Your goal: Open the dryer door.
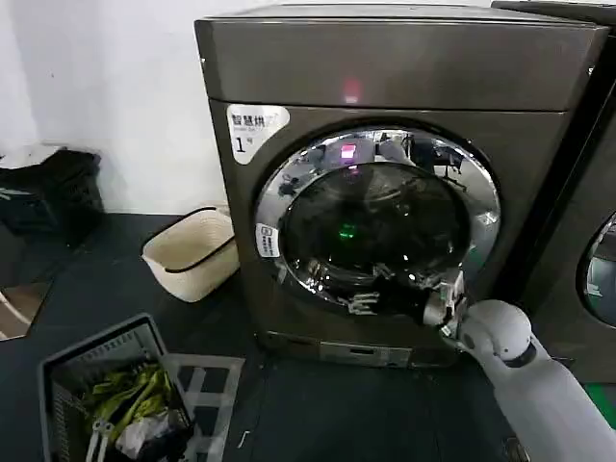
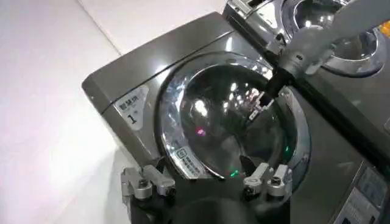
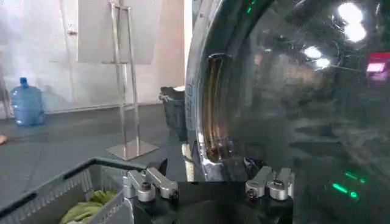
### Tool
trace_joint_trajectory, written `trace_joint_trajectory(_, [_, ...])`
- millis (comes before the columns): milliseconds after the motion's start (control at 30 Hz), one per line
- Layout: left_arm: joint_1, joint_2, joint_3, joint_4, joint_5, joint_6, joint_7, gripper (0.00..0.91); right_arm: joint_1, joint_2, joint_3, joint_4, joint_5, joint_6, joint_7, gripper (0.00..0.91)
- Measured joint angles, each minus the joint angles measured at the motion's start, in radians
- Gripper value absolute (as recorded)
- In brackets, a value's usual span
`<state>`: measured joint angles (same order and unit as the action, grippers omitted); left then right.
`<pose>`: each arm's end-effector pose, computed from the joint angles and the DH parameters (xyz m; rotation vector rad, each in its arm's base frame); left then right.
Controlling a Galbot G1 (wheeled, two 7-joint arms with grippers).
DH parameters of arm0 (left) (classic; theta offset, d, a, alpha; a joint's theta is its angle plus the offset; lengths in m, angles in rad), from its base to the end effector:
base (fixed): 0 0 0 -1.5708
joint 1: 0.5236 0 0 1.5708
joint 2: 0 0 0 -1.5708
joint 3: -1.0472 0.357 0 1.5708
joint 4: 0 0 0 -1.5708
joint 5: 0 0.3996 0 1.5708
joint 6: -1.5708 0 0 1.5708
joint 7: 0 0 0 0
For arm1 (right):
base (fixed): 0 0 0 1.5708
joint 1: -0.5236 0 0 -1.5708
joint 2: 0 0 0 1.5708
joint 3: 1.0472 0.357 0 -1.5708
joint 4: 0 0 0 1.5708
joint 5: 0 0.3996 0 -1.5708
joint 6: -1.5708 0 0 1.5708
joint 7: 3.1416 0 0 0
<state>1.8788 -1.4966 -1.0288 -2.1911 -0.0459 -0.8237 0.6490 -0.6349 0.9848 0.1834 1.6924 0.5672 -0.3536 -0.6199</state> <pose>0.1084 0.1662 -0.2862 0.5960 2.4920 0.8528 0.4749 -0.0604 -0.1527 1.4000 -2.7351 0.1759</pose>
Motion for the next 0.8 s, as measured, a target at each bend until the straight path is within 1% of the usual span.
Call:
trace_joint_trajectory(167, [0.002,-0.003,0.0,-0.005,0.0,0.0,0.001,0.907,0.042,0.026,-0.037,-0.039,-0.004,0.006,0.011,0.907])
trace_joint_trajectory(467, [0.006,-0.008,-0.003,-0.007,0.002,0.0,0.002,0.907,0.091,0.06,-0.088,-0.073,-0.018,-0.019,0.027,0.907])
trace_joint_trajectory(800, [0.01,-0.012,-0.003,-0.012,0.002,0.0,0.002,0.907,0.123,0.099,-0.131,-0.087,-0.03,-0.035,0.072,0.907])
